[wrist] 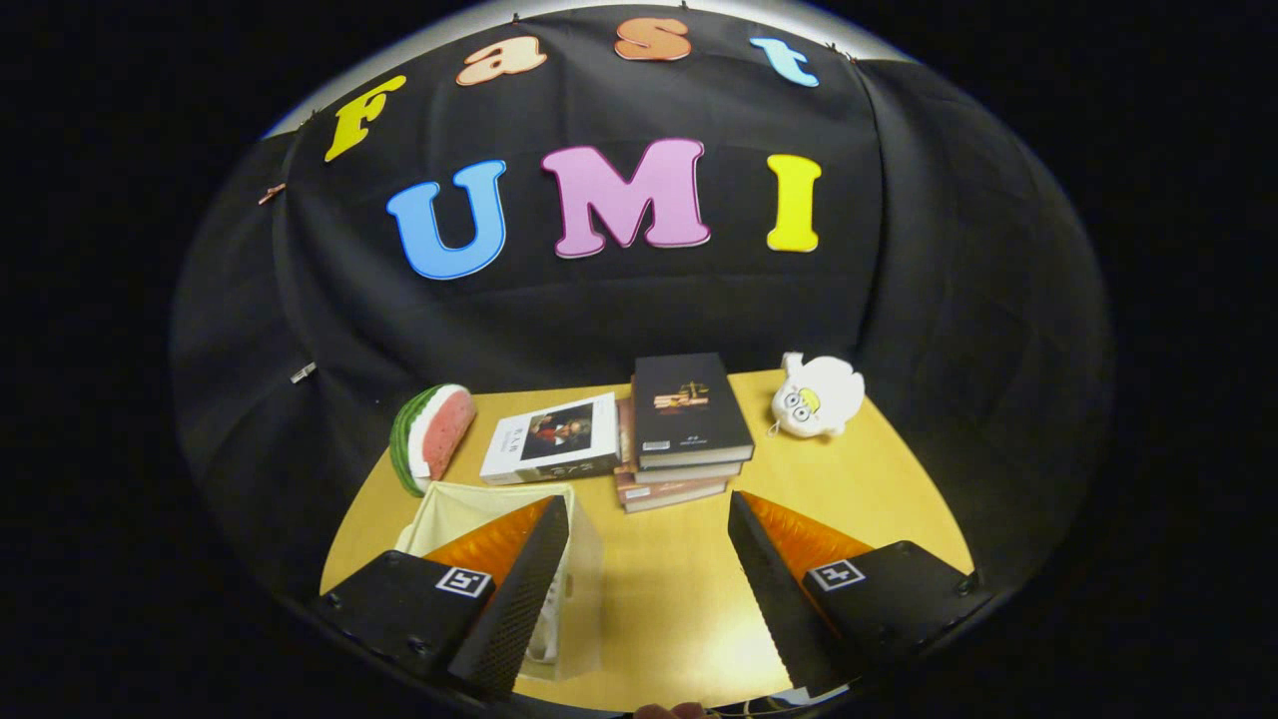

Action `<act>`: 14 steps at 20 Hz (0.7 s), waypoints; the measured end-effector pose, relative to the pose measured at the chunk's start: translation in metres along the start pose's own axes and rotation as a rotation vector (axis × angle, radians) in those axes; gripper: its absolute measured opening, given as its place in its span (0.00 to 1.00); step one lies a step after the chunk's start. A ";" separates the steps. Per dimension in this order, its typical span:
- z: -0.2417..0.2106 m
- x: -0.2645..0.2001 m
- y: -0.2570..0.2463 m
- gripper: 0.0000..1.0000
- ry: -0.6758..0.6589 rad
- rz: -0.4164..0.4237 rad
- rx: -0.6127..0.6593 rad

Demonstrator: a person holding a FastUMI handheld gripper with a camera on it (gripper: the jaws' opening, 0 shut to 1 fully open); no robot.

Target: Open the storage box then place both shoes into the box .Put the left shoe in first, then the right shoe, with the right side of both shoes facing outward in a uniform manner.

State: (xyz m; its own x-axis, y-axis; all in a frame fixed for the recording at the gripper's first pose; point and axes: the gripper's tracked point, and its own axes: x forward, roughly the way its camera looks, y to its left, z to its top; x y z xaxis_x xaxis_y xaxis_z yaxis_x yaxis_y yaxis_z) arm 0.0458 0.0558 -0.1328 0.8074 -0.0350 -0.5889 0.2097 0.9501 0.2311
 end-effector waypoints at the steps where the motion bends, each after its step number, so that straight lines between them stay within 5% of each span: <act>1: 0.009 -0.005 -0.011 0.99 -0.030 -0.025 -0.020; 14: 0.092 -0.086 -0.080 0.97 -0.363 -0.169 -0.108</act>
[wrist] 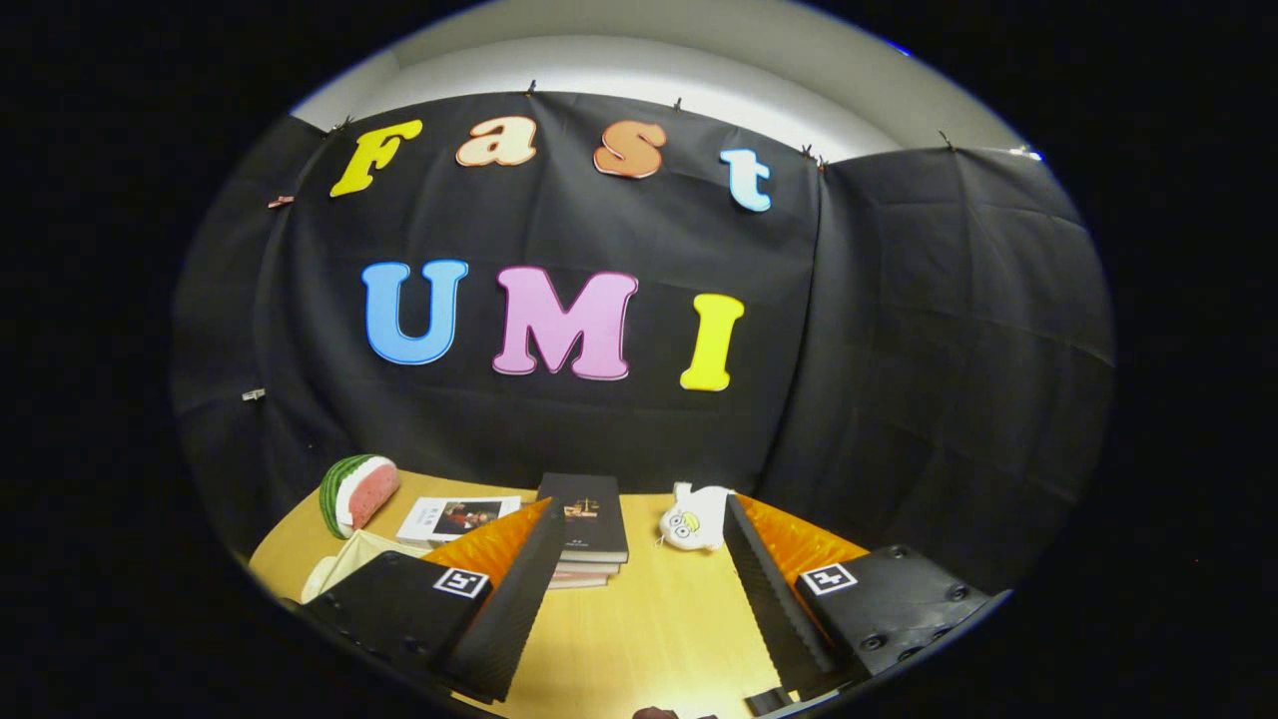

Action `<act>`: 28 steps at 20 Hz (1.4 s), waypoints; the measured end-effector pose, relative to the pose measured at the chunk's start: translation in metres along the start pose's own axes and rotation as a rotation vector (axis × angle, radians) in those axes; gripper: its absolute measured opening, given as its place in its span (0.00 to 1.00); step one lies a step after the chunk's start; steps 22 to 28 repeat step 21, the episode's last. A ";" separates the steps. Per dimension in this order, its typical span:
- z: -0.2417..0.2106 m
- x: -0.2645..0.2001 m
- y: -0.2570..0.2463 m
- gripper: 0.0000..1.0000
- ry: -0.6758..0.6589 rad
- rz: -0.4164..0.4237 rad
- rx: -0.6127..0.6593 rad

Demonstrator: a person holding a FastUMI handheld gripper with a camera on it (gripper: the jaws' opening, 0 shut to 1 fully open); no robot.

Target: Open the storage box then place both shoes into the box .Put the left shoe in first, then the right shoe, with the right side of both shoes facing outward in a uniform manner.

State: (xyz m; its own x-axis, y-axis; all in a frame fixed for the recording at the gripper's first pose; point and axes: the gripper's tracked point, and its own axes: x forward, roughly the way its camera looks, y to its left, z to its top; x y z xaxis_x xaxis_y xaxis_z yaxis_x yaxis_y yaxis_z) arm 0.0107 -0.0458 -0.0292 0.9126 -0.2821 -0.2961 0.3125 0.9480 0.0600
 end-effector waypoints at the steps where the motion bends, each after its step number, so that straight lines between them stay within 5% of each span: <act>1: 0.005 -0.003 -0.002 0.98 -0.021 -0.007 -0.006; 28: 0.021 -0.006 -0.013 0.98 -0.081 -0.038 -0.022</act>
